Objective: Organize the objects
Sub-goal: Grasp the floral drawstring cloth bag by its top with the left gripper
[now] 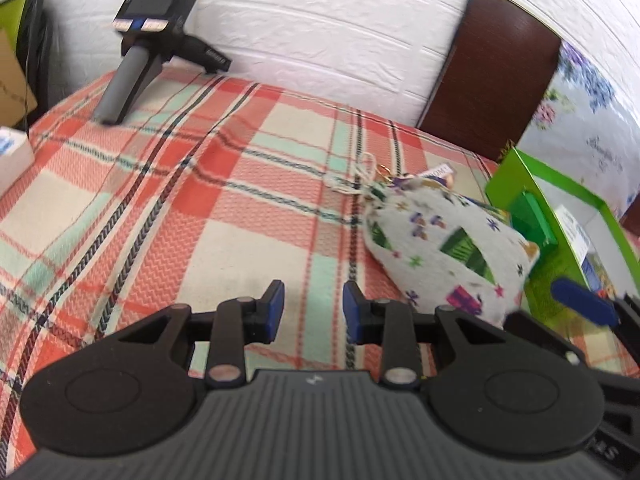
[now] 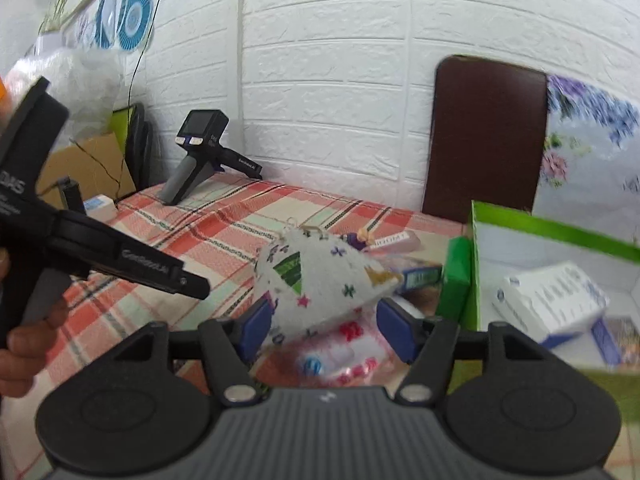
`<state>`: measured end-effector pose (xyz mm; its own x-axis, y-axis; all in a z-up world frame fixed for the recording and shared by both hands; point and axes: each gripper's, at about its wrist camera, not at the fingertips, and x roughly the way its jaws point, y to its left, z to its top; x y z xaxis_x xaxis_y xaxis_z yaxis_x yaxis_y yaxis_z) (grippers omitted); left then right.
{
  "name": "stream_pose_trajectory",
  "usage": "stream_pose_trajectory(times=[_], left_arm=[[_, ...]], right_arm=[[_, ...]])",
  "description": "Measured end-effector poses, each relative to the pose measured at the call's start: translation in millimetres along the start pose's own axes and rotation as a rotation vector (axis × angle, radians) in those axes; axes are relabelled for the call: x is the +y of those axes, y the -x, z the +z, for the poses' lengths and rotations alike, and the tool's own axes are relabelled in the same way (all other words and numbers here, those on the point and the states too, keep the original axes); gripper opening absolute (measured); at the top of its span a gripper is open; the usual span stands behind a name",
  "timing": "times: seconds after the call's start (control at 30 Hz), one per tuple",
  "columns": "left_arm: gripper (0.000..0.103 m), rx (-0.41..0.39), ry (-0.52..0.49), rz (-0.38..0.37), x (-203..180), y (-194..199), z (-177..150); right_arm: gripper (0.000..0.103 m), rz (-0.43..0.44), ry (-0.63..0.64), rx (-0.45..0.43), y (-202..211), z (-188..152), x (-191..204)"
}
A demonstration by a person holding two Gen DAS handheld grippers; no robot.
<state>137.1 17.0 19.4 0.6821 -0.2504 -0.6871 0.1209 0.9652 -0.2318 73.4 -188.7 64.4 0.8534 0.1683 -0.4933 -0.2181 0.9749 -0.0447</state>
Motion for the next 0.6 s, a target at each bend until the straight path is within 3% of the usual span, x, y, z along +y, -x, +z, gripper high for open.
stream_pose_trajectory(times=[0.07,0.2,0.3,0.4,0.47,0.6], left_arm=[[0.034,0.011,0.029,-0.037,5.8,-2.2,3.3],[0.034,0.03,0.05,-0.121,2.3,-9.5,7.4],[0.044,0.064,0.092,-0.191,2.3,-17.3,6.7],[0.045,0.051,0.102,-0.193,5.3,-17.5,4.8],[0.045,0.039,0.118,-0.19,11.1,-16.6,6.1],[0.045,0.032,0.142,-0.188,17.7,-16.9,12.4]], right_arm=[[0.073,-0.007,0.055,-0.012,-9.1,10.0,4.0],[0.072,-0.02,0.072,0.002,-31.4,28.1,-5.5],[0.043,0.073,-0.071,0.129,-52.8,25.6,-27.3],[0.024,0.215,-0.232,0.16,-38.0,19.6,-31.1],[0.023,0.272,-0.225,0.162,-26.4,16.1,-20.4],[0.034,0.201,-0.145,0.114,-19.0,14.2,-9.4]])
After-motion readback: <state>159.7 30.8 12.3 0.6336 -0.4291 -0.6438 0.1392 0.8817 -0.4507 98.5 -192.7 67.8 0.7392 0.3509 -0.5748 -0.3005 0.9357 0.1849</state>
